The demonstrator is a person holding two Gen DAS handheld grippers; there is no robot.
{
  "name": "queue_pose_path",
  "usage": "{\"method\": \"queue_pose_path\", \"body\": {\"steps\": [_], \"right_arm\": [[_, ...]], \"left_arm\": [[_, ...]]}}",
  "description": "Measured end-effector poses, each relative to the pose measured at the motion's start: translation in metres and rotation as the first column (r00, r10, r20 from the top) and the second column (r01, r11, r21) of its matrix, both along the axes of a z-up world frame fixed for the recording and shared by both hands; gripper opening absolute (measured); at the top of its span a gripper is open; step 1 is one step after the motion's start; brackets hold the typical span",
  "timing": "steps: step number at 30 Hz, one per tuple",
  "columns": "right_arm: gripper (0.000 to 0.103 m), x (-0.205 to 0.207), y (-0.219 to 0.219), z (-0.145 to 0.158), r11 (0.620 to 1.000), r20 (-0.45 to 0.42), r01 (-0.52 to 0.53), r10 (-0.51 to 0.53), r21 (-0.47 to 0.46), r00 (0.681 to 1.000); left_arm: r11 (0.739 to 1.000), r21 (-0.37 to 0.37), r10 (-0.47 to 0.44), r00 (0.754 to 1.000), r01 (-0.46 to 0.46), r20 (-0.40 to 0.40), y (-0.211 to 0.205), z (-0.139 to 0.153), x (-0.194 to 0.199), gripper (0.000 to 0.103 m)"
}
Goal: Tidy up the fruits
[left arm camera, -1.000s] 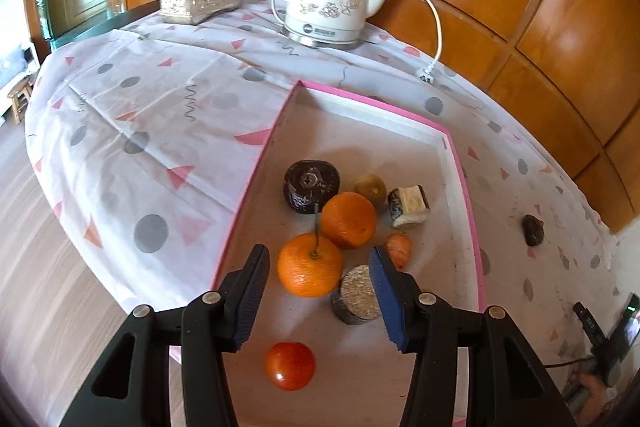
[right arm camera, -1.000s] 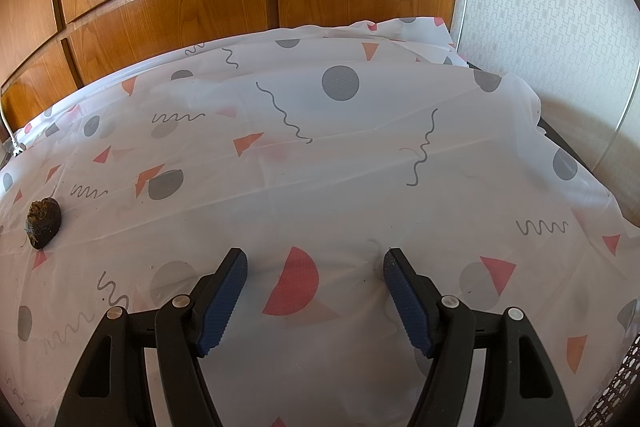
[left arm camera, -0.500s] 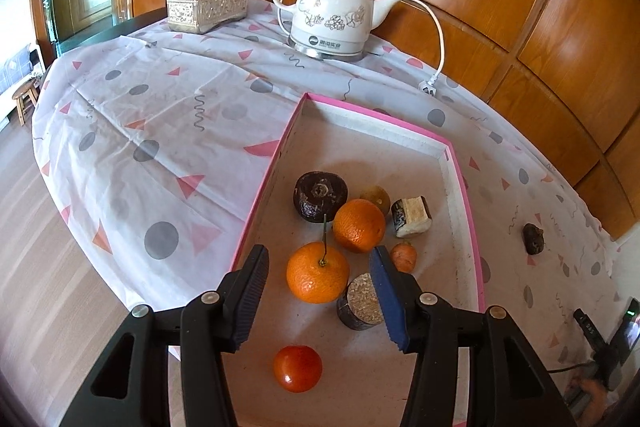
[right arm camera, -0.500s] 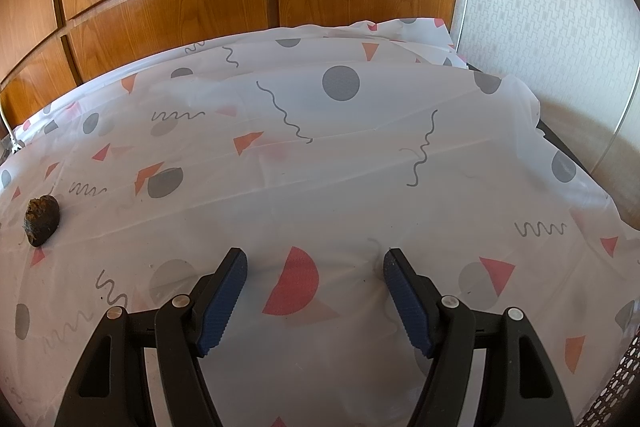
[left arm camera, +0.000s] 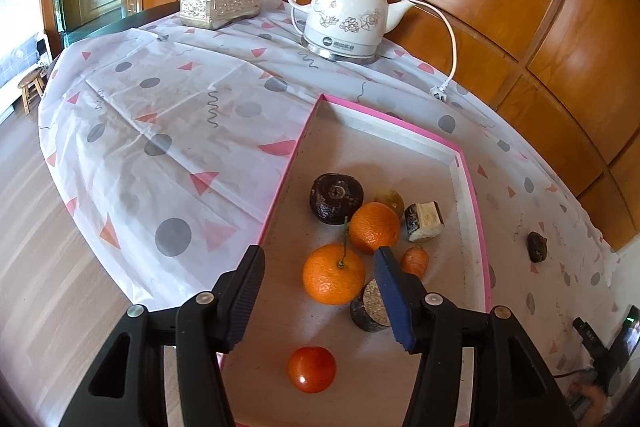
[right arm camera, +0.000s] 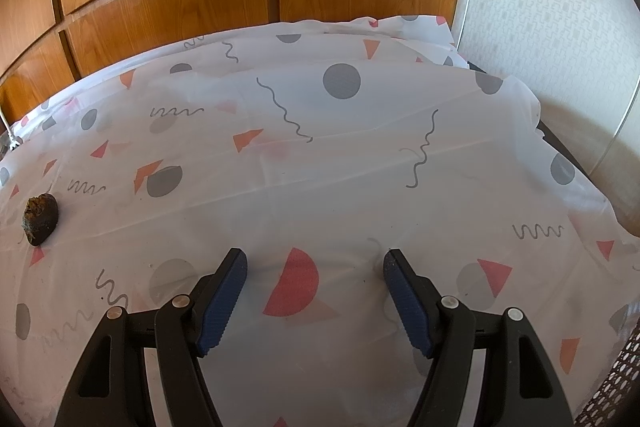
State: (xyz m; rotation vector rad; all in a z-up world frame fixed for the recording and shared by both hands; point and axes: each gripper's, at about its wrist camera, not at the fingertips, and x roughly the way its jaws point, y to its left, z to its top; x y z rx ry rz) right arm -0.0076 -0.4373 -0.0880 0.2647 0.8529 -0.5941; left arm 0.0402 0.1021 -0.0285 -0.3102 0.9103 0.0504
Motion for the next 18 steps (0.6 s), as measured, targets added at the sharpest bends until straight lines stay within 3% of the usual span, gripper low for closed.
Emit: {"method": "queue_pose_path", "body": {"steps": [7, 18], "right_arm": [[0.072, 0.008, 0.008, 0.007, 0.998, -0.001, -0.049, 0.049, 0.048, 0.999], [0.072, 0.035, 0.060, 0.027, 0.958, 0.048, -0.270, 0.266, 0.098, 0.963]], "left_arm": [[1.000, -0.011, 0.024, 1.000, -0.024, -0.005, 0.006, -0.002, 0.000, 0.059], [0.998, -0.024, 0.058, 0.998, -0.058, 0.011, 0.016, 0.002, -0.002, 0.060]]}}
